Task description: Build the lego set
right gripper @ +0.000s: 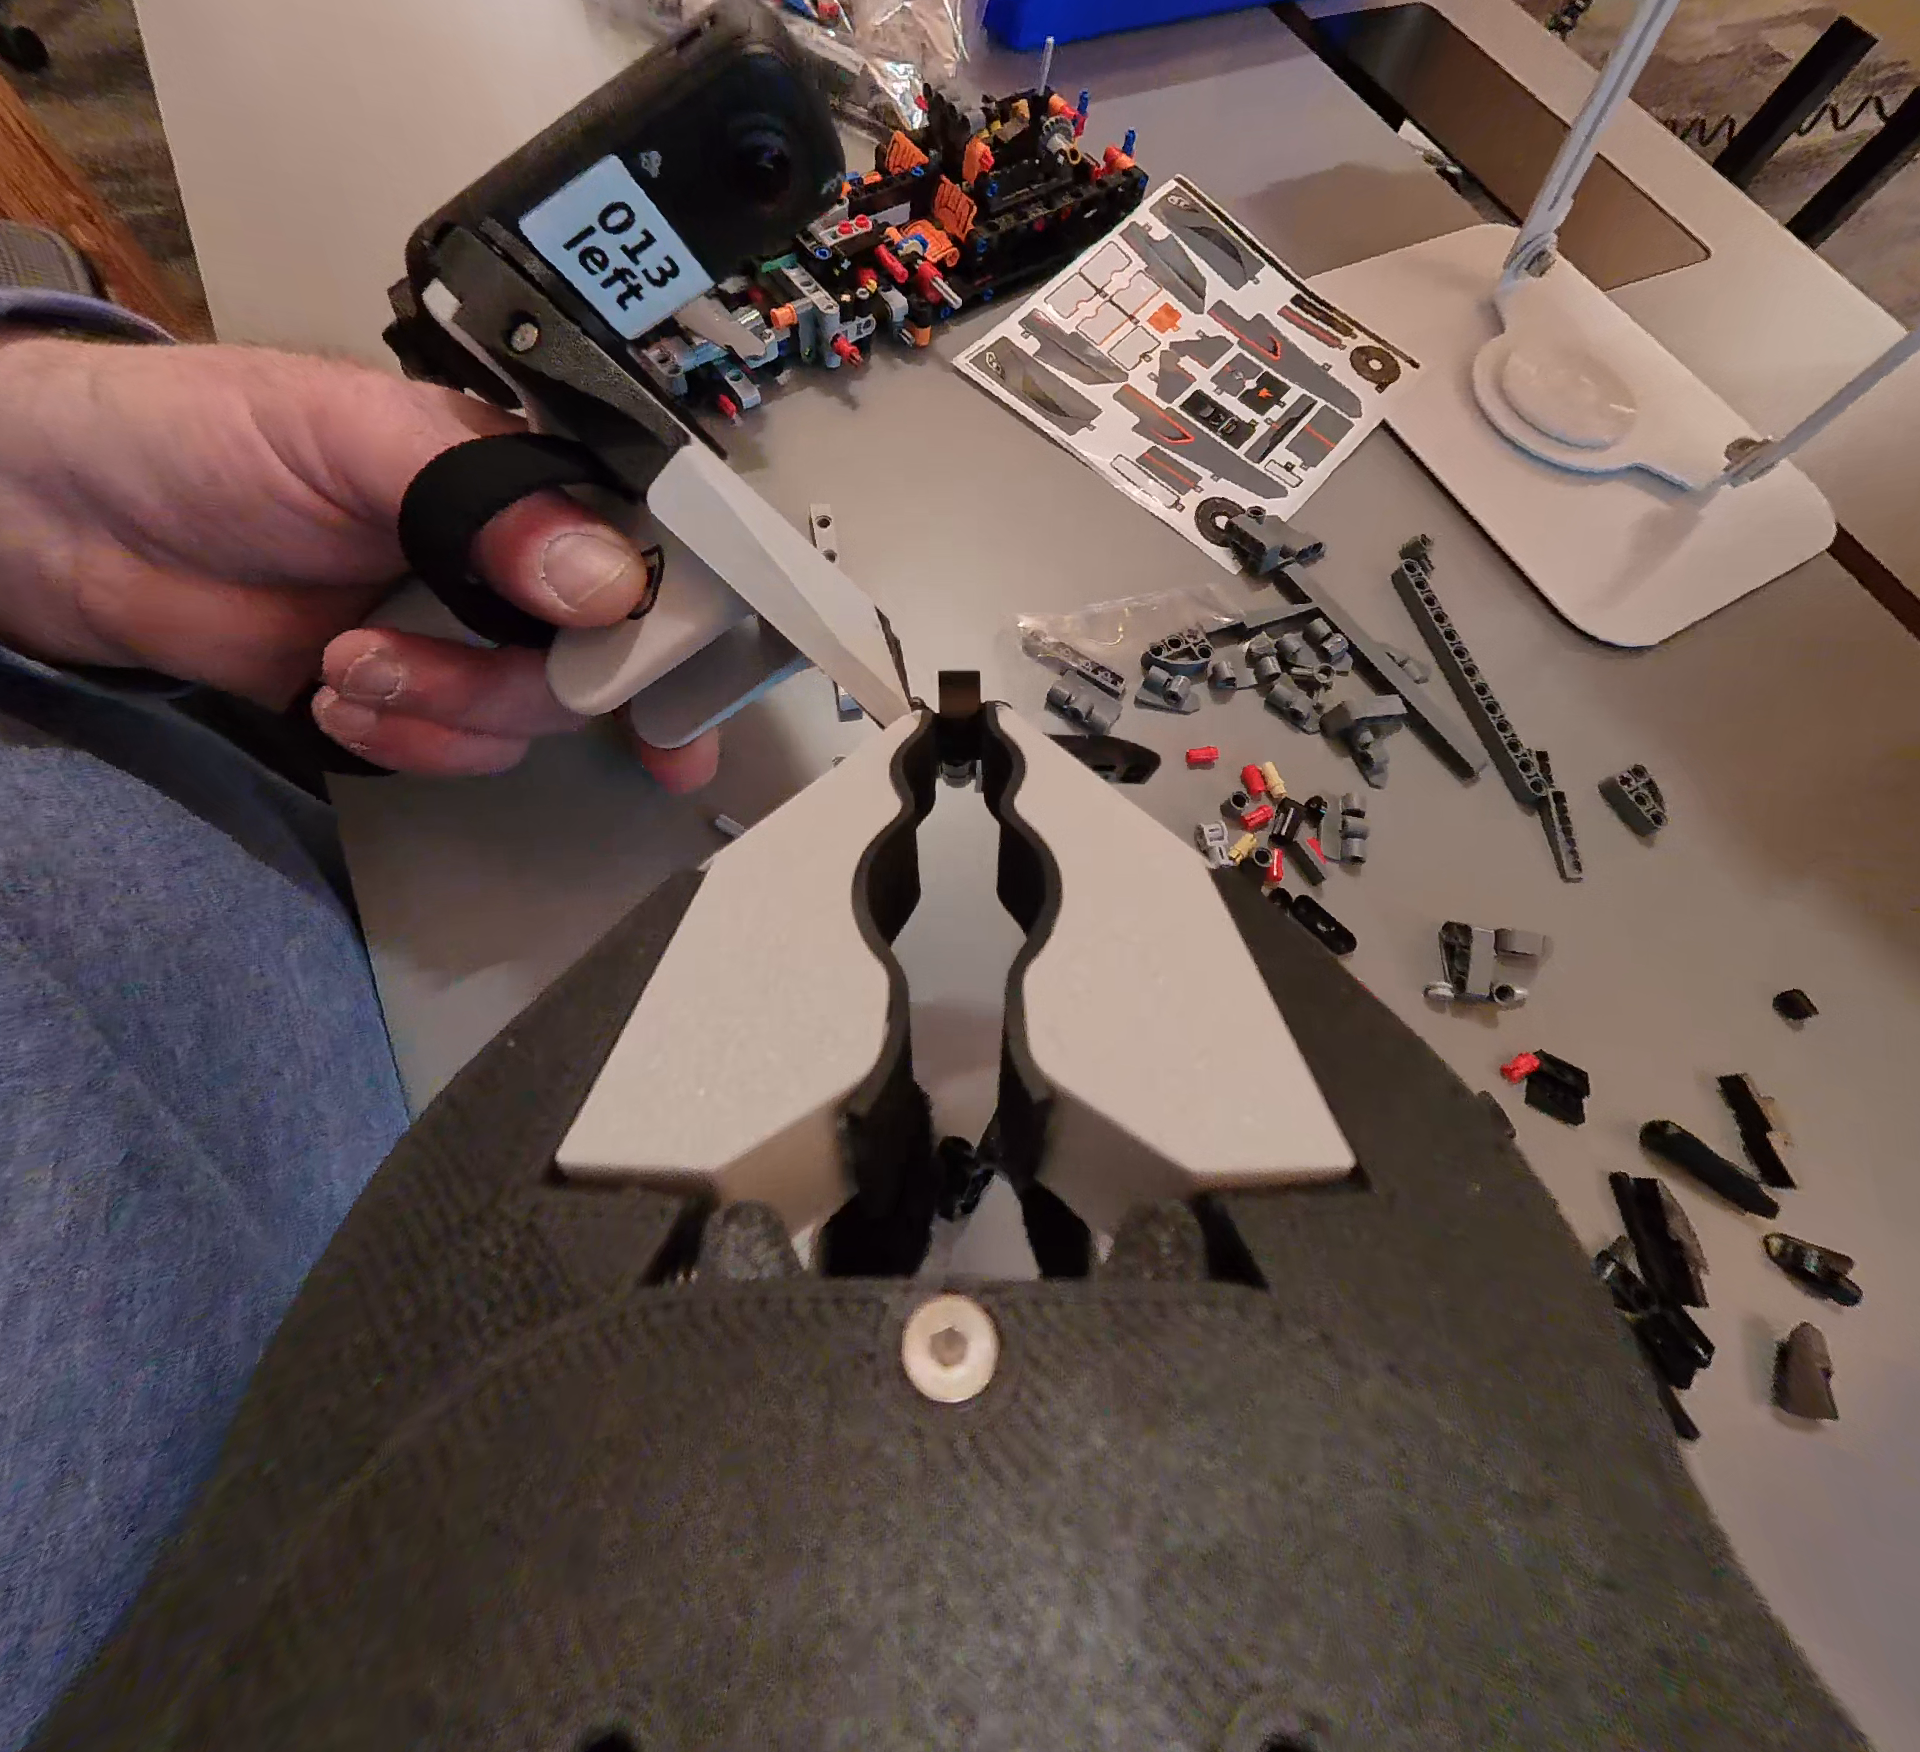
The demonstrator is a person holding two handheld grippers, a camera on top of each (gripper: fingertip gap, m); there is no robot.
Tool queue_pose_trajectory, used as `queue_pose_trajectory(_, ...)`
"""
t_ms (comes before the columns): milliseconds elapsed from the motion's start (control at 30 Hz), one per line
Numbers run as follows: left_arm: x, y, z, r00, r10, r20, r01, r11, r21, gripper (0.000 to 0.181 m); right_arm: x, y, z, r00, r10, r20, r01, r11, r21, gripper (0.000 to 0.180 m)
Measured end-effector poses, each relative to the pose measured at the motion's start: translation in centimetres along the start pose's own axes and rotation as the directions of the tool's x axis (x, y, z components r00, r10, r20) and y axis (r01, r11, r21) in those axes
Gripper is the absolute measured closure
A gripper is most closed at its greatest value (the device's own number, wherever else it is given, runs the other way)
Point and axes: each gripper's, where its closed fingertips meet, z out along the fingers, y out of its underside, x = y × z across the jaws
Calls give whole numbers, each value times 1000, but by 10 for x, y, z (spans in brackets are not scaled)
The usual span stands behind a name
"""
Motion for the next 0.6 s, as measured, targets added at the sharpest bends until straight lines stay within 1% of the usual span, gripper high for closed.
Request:
queue_pose_trajectory(167,1,-2,-2,1000,-21,-22,21,1000,13,180,-1,-1,1,1000,-15,-6,15,1000,-17,175)
queue_pose_trajectory(600,2,-1,-3,996,-66,-52,67,998,12,180,-2,-2,1,1000,5,14,-5,1000,6,175)
